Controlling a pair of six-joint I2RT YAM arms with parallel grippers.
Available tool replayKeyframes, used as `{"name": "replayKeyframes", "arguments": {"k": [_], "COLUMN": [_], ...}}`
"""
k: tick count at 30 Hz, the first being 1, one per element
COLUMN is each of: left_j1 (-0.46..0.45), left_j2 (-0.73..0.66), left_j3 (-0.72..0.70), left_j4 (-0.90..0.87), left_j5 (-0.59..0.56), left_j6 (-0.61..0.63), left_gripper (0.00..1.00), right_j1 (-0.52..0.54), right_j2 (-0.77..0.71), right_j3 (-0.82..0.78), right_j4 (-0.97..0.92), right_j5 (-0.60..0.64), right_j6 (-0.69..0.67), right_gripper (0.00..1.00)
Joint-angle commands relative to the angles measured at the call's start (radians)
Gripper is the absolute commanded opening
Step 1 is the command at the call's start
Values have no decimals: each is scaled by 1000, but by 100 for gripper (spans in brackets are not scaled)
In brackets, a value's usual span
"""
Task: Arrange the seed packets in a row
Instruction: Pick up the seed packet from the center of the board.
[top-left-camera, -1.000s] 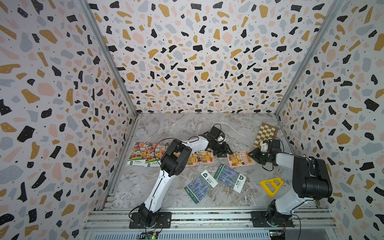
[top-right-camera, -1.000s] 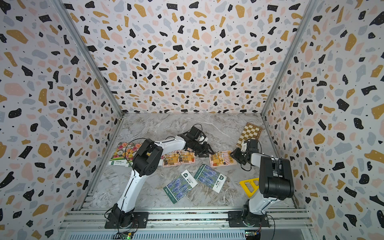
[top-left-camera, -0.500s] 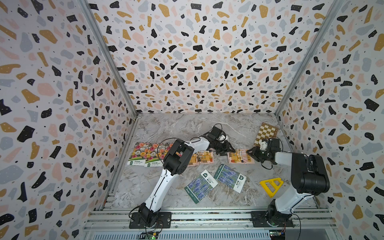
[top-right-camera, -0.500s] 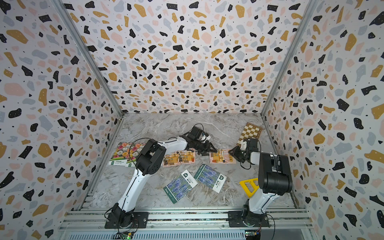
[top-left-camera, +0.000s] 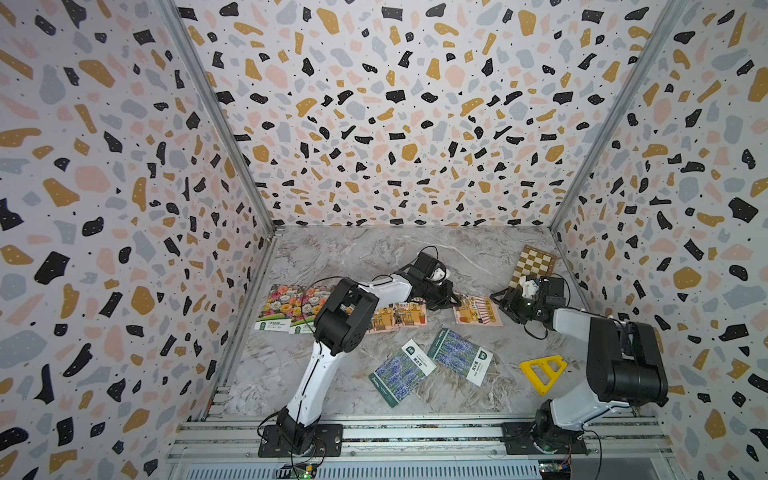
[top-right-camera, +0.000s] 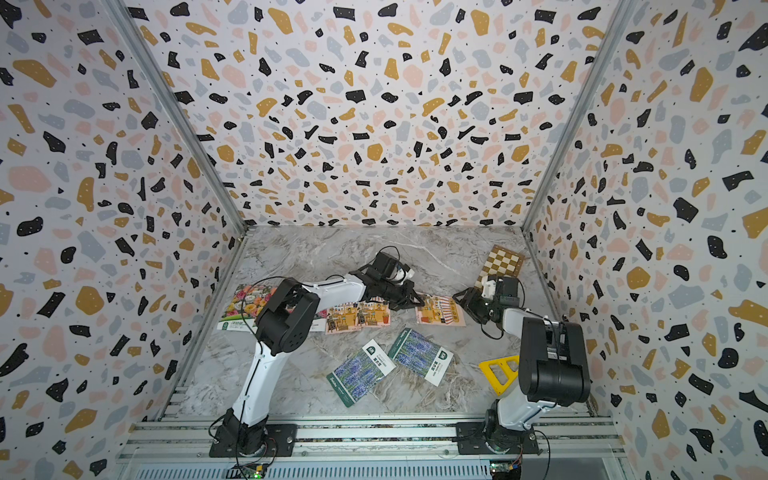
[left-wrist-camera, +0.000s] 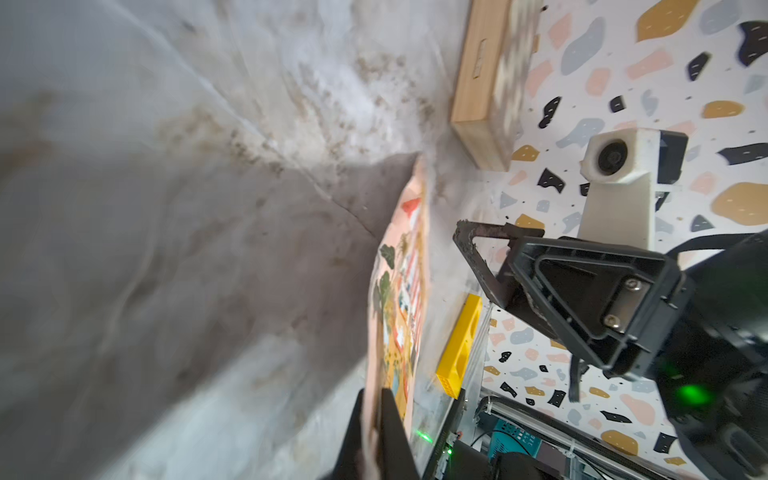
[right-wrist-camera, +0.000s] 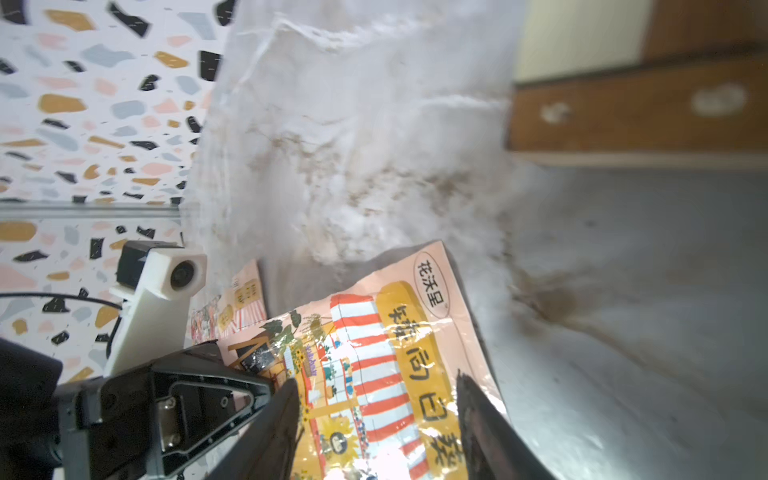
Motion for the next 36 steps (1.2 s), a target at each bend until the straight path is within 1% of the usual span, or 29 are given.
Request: {"name": "replayKeyframes", "arguments": {"k": [1,3,8,11,15,19,24,28,31,33,36], "left_j1": [60,87,131,149,152,147,150,150,150,149,150], "left_j2": [-141,-200,-315,-365,-406,-434,-442,-449,-453,-454,-456], "left_j3": [-64,-117,-208,-245,-267,-304,-323,-332,-338,-341,-348], "left_j4": [119,169,259,316,369,388,394,404,407,411,412], "left_j5": [-46,-63,-110,-129,-146,-175,-181,-169,-167,-166,-165], "left_j6": [-38,-74,-155,-203,-218,-235,-249,-256,-258,-260,-260], "left_gripper": [0,0,0,0,0,0,0,0,0,0,0], "right_j1": [26,76,199,255,278,281,277,278,280,284,291], "right_j2": [-61,-74,-94,-85,-41,-8,1,35,63,73,81], "right_j3": [-5,6,32,63,75,85,81,92,95,102,110], "right_j4": [160,224,392,435,527,611,706,758,806,810,814], "right_j5": [-141,-166,-156,-142,-145,-148,-123,-126,-130,-130,-122], "right_j6": [131,192,358,428,524,581,635,674,712,718,717], "right_gripper": [72,76,82,83,81,73,52,40,36,35,31]}}
